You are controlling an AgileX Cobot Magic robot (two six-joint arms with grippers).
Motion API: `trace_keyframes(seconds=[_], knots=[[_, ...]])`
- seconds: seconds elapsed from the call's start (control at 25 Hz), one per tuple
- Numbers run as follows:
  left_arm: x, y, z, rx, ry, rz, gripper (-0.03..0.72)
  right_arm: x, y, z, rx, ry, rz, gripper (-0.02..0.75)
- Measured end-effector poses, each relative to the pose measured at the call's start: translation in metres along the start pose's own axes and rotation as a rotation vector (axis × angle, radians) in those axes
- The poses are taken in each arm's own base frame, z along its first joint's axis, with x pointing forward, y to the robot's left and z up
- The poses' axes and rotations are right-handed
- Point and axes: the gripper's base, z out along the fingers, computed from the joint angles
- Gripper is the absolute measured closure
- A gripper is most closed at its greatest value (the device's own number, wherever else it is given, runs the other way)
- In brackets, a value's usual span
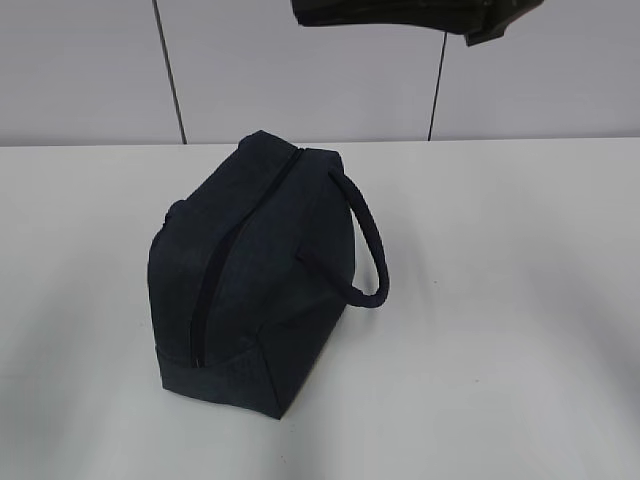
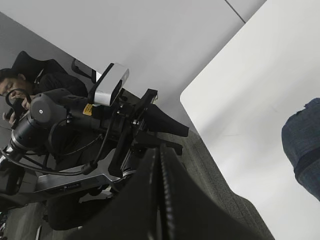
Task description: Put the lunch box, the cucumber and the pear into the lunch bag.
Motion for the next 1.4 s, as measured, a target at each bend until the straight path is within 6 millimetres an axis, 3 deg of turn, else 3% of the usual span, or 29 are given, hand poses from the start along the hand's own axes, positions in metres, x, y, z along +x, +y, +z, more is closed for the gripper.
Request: trace_keyframes(seconds=[0.28, 0.6, 0.92, 1.12, 1.4], knots=[[0.000, 0.000, 0.000, 0.000, 0.000, 0.000, 0.448, -0.004, -0.004, 0.000, 0.043, -0.047, -0.002, 0.738], [0.000, 0.000, 0.000, 0.000, 0.000, 0.000, 0.448, -0.022, -0.020, -0.005, 0.228, -0.245, -0.020, 0.738], [0.000, 0.000, 0.000, 0.001, 0.000, -0.001, 0.448, -0.037, -0.034, -0.004, 0.537, -0.438, -0.280, 0.738], [0.000, 0.000, 0.000, 0.001, 0.000, -0.001, 0.448, -0.030, -0.049, -0.006, 0.833, -0.577, -0.312, 0.738], [0.000, 0.000, 0.000, 0.001, 0.000, -0.001, 0.448, -0.025, -0.052, -0.004, 0.857, -0.557, -0.329, 0.738]])
